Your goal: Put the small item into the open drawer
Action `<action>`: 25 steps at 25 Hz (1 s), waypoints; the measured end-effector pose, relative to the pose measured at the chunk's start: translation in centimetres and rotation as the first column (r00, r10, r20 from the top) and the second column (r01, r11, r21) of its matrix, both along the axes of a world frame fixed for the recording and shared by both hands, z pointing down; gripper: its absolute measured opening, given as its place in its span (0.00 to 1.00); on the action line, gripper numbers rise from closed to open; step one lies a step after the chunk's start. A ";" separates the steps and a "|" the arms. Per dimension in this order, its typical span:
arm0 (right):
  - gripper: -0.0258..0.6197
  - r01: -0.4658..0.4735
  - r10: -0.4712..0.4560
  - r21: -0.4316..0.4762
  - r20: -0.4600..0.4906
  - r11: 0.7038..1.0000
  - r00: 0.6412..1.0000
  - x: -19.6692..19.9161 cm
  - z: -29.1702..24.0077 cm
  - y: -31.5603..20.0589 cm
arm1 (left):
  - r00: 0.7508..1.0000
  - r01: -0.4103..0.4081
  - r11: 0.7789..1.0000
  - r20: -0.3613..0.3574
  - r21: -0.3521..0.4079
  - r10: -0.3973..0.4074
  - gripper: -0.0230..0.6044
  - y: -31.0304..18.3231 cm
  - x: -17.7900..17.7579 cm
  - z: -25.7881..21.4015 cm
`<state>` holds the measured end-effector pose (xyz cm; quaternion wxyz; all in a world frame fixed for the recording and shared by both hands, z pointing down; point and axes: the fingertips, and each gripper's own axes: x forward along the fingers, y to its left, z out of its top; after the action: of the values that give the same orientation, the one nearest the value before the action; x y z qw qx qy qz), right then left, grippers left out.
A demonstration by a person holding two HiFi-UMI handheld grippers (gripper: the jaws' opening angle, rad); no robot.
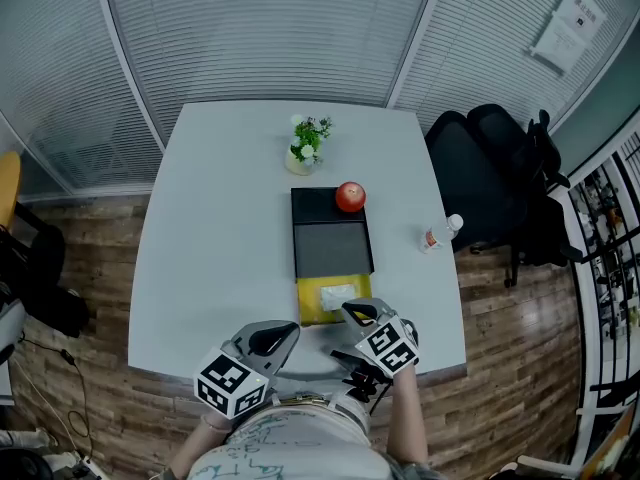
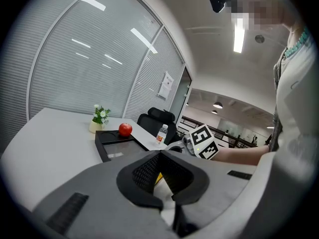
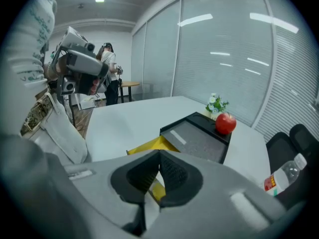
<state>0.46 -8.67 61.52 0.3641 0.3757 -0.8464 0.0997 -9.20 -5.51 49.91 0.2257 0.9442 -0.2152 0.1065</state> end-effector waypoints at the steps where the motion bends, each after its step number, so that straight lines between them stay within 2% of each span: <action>1: 0.04 -0.004 0.004 0.032 0.025 0.999 1.000 -0.1 -0.6 -0.1 | 1.000 0.000 1.000 -0.002 0.001 0.000 0.03 0.0 0.0 -0.1; 5: 0.04 -0.009 -0.007 0.141 0.117 0.990 0.993 -0.4 -3.1 -0.2 | 1.000 -0.002 1.000 -0.002 0.009 0.002 0.03 0.1 0.4 -0.2; 10: 0.04 0.042 -0.104 0.238 0.256 0.970 0.961 -1.5 -6.3 0.7 | 1.000 -0.009 0.999 -0.013 0.030 0.010 0.03 0.2 1.4 -0.9; 16: 0.04 0.081 -0.168 0.315 0.262 0.946 0.950 -1.8 -8.4 1.7 | 0.999 0.023 0.997 -0.042 0.077 -0.020 0.03 -0.3 2.7 -2.1; 21: 0.04 0.049 -0.202 0.364 0.396 0.930 0.896 -2.3 -13.1 2.2 | 0.992 0.099 0.986 -0.084 0.131 -0.089 0.03 -1.4 3.4 -3.6; 25: 0.04 0.043 -0.242 0.419 0.436 0.907 0.867 -2.3 -16.4 2.5 | 0.990 0.118 0.982 -0.096 0.149 -0.104 0.03 -1.8 4.6 -4.7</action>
<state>-1.85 -6.18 45.09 0.0668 0.3402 -0.9379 -0.0115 -4.55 -7.33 45.23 0.1668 0.9491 -0.2649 0.0351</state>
